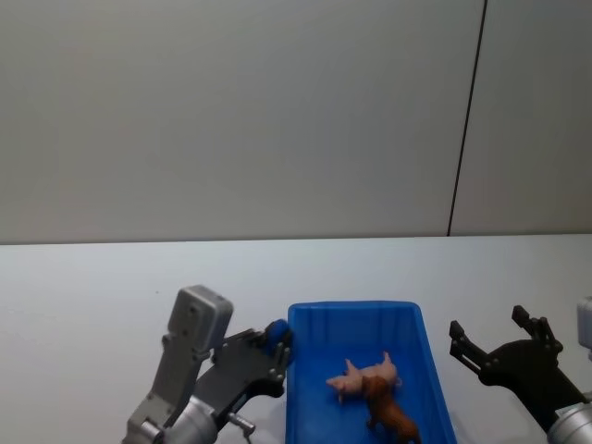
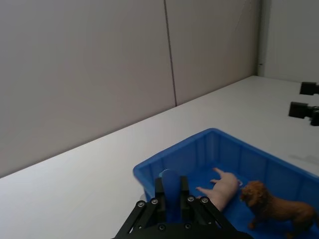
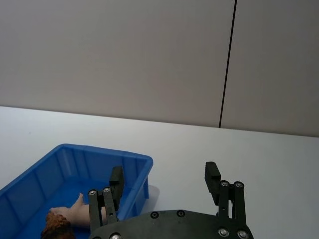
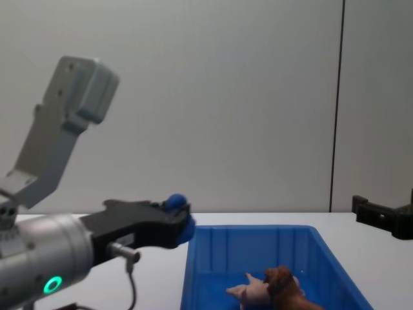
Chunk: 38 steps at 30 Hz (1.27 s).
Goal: Pick up the two dolls from the table and place them into the box.
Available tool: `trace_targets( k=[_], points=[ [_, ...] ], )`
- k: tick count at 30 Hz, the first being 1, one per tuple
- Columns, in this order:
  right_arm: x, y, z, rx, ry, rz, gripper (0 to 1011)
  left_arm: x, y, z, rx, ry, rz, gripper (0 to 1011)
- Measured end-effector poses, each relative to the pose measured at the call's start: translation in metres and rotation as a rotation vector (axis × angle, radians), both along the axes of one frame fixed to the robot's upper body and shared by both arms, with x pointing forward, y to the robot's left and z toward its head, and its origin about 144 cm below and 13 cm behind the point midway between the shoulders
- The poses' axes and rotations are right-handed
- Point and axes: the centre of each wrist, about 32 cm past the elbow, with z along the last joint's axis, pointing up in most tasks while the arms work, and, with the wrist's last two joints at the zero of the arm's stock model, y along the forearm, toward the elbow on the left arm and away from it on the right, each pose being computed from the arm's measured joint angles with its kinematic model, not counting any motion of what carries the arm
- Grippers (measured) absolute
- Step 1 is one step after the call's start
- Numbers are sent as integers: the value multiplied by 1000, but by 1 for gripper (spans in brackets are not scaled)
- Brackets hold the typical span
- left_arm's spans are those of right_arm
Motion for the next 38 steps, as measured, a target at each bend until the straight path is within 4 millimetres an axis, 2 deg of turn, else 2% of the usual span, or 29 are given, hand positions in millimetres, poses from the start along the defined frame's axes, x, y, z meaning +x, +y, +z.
trace_targets(
  k=[6, 9, 17, 18, 19, 20, 23, 24, 26, 27, 30, 35, 38],
  points=[
    [0, 0, 0, 0, 0, 0, 1001, 7, -10, 8, 3, -8, -62, 108],
    [0, 0, 0, 0, 0, 0, 1001, 11, -14, 10, 9, -7, -91, 163],
    [0, 0, 0, 0, 0, 0, 1001, 18, -24, 14, 21, -1, -140, 446],
    [0, 0, 0, 0, 0, 0, 1001, 18, -24, 14, 21, -1, -140, 446],
    [0, 0, 0, 0, 0, 0, 1001, 20, -26, 14, 23, 0, -148, 531],
    [0, 0, 0, 0, 0, 0, 1001, 20, -26, 14, 23, 0, -148, 531],
    [0, 0, 0, 0, 0, 0, 1001, 21, -29, 15, 26, 1, -160, 654],
    [0, 0, 0, 0, 0, 0, 1001, 22, -29, 16, 26, 2, -162, 654],
    [0, 0, 0, 0, 0, 0, 1001, 22, -30, 16, 28, 3, -166, 754],
    [0, 0, 0, 0, 0, 0, 1001, 22, -30, 16, 28, 3, -166, 754],
    [0, 0, 0, 0, 0, 0, 1001, 23, -31, 17, 29, 3, -173, 864],
    [0, 0, 0, 0, 0, 0, 1001, 24, -32, 17, 31, 4, -179, 989],
    [0, 0, 0, 0, 0, 0, 1001, 25, -33, 17, 31, 4, -181, 1002]
  ],
)
